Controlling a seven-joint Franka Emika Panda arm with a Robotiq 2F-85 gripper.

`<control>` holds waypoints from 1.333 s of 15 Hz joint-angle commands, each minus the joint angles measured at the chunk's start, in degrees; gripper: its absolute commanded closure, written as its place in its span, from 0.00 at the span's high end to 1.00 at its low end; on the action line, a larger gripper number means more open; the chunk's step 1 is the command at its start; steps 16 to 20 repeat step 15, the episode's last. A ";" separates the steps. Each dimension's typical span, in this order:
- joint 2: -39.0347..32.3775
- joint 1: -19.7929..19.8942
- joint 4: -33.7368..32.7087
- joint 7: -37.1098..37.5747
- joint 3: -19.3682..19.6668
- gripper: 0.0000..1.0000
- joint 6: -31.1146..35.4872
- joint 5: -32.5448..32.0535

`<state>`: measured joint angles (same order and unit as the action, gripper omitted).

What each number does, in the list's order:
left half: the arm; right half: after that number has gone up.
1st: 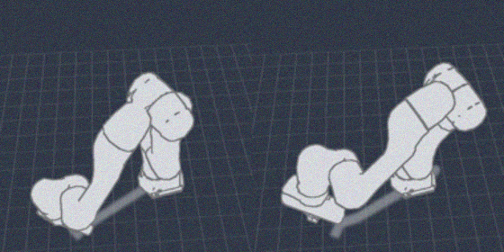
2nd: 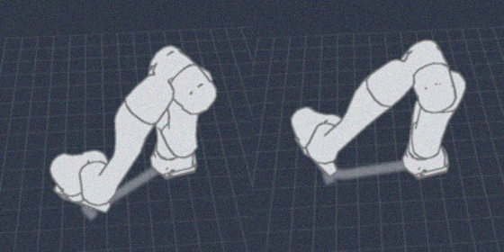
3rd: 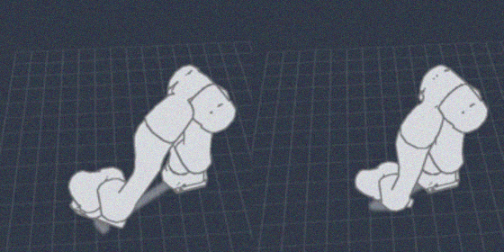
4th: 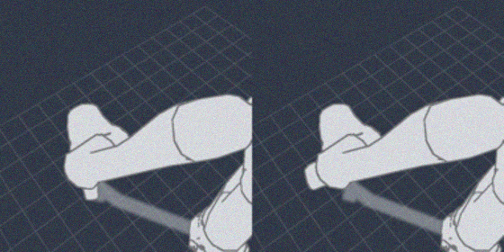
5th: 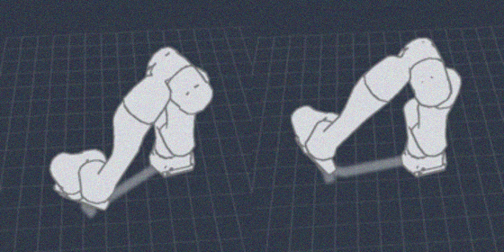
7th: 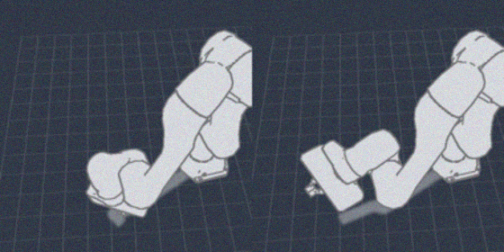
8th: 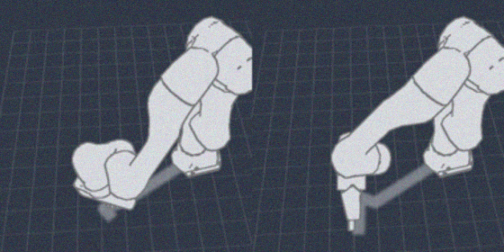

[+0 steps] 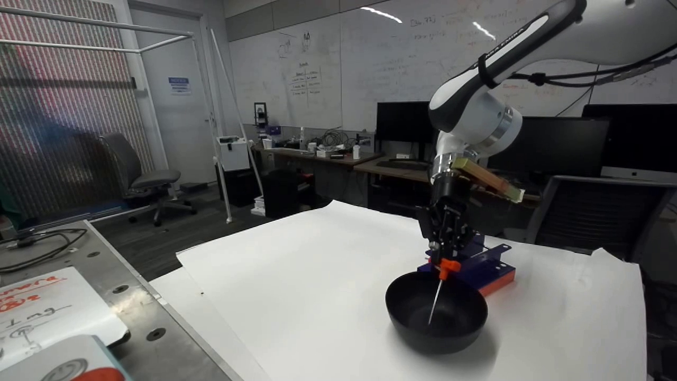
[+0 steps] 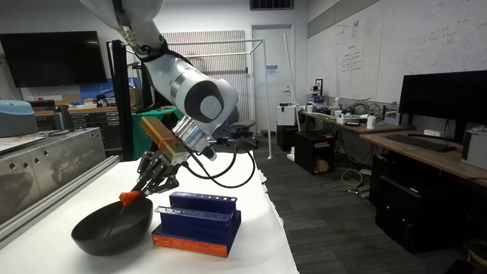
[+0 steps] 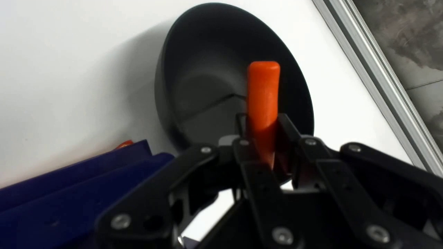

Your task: Remove the wrench from the tool box and and put it inside the black bowl

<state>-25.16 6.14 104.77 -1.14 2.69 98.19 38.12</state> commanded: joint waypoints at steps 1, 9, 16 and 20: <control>-1.03 -0.32 -1.21 1.44 -0.18 0.51 0.76 -0.47; 5.63 0.28 -0.38 0.38 0.30 1.00 0.83 -0.66; 13.79 -2.21 -0.95 9.09 0.58 0.99 0.42 -7.72; 13.79 -2.21 -0.95 9.09 0.58 0.99 0.42 -7.72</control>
